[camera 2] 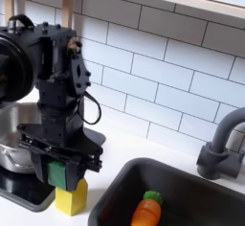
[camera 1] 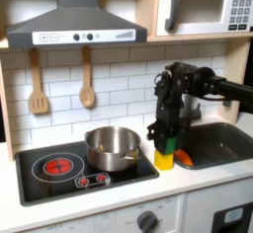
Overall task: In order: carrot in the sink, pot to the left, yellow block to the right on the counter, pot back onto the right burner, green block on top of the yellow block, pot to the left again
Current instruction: 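Put the green block on top of the yellow block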
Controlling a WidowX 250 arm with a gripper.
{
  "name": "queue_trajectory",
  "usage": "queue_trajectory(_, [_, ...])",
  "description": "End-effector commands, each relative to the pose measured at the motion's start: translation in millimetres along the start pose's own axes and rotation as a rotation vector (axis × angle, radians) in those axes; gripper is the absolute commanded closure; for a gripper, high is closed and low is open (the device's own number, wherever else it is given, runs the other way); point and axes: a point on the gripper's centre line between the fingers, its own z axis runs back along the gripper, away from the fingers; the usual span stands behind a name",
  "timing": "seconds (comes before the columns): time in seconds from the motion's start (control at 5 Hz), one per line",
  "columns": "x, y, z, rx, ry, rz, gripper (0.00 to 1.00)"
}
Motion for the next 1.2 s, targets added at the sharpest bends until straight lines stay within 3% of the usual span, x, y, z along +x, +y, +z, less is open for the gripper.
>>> queue_trajectory(0.0, [-1,0.3,-4.9,0.01,0.001,0.001,1.0])
queue_trajectory(1.0, [11,-10.4,-7.2,0.005,-0.003,0.016,1.0])
